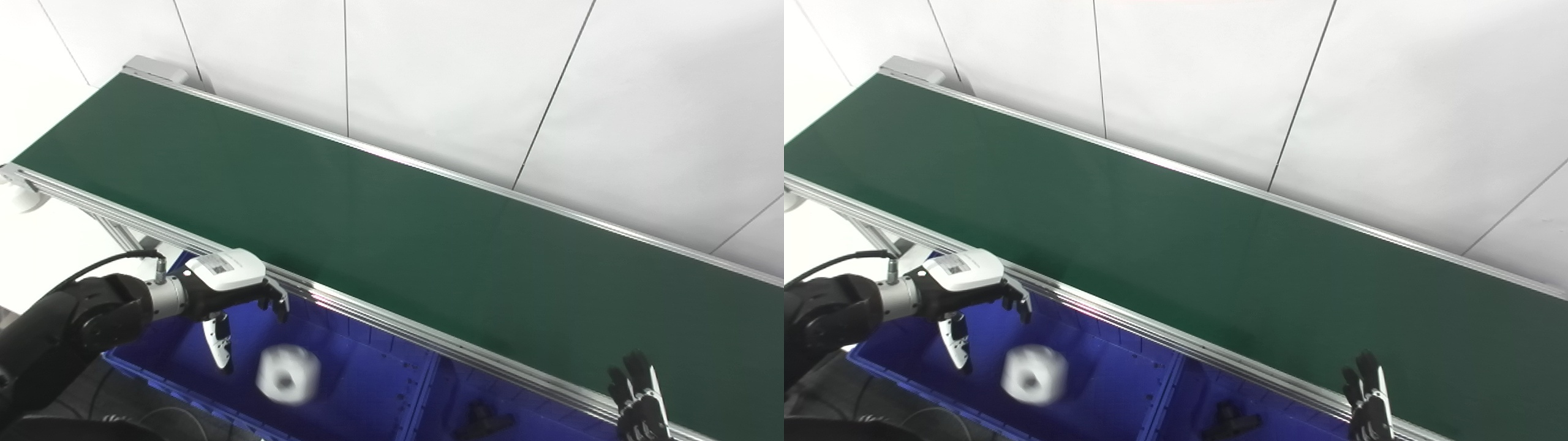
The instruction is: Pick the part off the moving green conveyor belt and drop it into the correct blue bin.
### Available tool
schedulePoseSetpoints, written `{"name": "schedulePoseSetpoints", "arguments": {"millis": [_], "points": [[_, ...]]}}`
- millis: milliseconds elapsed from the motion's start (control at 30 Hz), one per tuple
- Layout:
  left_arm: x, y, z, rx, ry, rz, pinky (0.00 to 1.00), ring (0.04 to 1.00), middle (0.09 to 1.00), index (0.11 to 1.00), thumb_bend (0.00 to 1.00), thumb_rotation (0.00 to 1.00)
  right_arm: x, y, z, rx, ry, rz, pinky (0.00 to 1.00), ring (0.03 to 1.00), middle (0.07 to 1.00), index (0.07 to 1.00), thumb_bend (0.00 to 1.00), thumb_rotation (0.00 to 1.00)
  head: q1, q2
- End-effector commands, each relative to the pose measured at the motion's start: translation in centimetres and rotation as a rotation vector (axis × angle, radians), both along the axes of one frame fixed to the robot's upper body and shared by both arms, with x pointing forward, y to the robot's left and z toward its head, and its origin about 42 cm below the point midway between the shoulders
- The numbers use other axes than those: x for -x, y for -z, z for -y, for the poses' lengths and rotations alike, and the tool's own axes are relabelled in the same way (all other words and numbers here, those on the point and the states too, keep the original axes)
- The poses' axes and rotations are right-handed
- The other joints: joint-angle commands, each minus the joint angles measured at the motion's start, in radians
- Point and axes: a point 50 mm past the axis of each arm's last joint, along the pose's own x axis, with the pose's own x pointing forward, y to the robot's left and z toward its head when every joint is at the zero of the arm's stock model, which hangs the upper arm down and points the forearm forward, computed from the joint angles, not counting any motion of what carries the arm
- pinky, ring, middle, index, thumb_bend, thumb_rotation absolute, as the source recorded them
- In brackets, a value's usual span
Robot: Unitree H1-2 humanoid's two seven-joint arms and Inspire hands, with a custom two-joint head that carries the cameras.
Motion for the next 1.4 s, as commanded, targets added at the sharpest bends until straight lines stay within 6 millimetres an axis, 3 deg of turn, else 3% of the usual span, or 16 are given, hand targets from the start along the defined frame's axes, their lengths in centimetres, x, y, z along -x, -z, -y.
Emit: {"name": "schedulePoseSetpoints", "arguments": {"millis": [0,167,333,400,500,600,700,867,933,1067,1200,1367], "points": [[-0.4,-2.2,0.1,0.089,0.026,0.058,0.51,0.624,0.682,0.634,0.94,0.19,0.0,-0.9,-0.1,-0.002,-0.005,0.044,0.97,0.967,0.999,1.0,0.72,0.95,0.0,0.001],[0.2,-3.8,2.2,0.259,0.036,0.056,0.52,0.616,0.673,0.617,0.98,0.34,-0.1,-0.8,-0.3,0.007,0.001,0.05,0.96,0.96,0.994,1.0,0.73,0.97,-0.008,-0.003],[0.7,-5.8,4.1,0.389,0.058,0.056,0.5,0.609,0.658,0.595,1.0,0.41,-0.2,-0.9,-0.6,-0.001,0.003,0.052,0.96,0.959,0.995,1.0,0.73,0.95,-0.025,-0.002],[1.0,-7.1,5.1,0.483,0.057,0.046,0.48,0.594,0.648,0.587,1.0,0.39,-0.3,-0.9,-0.8,0.002,0.005,0.056,0.95,0.955,0.99,1.0,0.73,0.95,-0.06,0.0],[2.0,-9.0,7.2,0.76,0.004,-0.028,0.47,0.589,0.656,0.591,1.0,0.35,-0.3,-1.1,-1.5,0.006,0.01,0.06,0.94,0.948,0.981,1.0,0.73,0.95,-0.114,0.004],[2.4,-9.4,8.8,0.994,-0.072,-0.045,0.47,0.614,0.683,0.599,0.92,0.42,-0.5,-1.3,-2.5,0.006,0.01,0.055,0.94,0.949,0.979,1.0,0.73,0.93,-0.191,0.008],[2.7,-9.4,9.4,1.122,-0.184,-0.048,0.61,0.726,0.761,0.685,0.76,0.54,-0.6,-1.6,-3.5,0.01,0.011,0.049,0.93,0.951,0.98,0.994,0.74,0.91,-0.247,0.013],[3.1,-9.0,10.7,1.096,-0.298,-0.171,0.8,0.842,0.858,0.836,0.72,0.64,-1.1,-2.0,-5.6,0.014,0.035,0.051,0.92,0.941,0.971,0.983,0.76,0.9,-0.375,0.026],[3.5,-8.7,11.8,1.094,-0.316,-0.211,0.86,0.881,0.9,0.891,0.65,0.6,-1.3,-2.0,-6.4,0.018,0.047,0.056,0.91,0.933,0.965,0.978,0.75,0.91,-0.415,0.028],[4.7,-8.2,14.0,1.119,-0.381,-0.269,0.85,0.916,0.946,0.956,0.46,0.53,-1.6,-2.2,-7.8,0.01,0.069,0.058,0.91,0.928,0.961,0.975,0.77,0.91,-0.478,0.032],[5.7,-8.3,15.0,1.107,-0.459,-0.229,0.84,0.908,0.954,0.969,0.44,0.55,-1.8,-2.3,-8.7,-0.003,0.081,0.059,0.93,0.932,0.97,0.983,0.78,0.91,-0.542,0.04],[4.8,-8.4,15.5,1.231,-0.543,-0.182,0.9,0.923,0.968,0.984,0.45,0.55,-1.8,-2.4,-9.4,0.016,0.091,0.055,0.93,0.943,0.987,0.988,0.77,0.92,-0.61,0.051]]}}
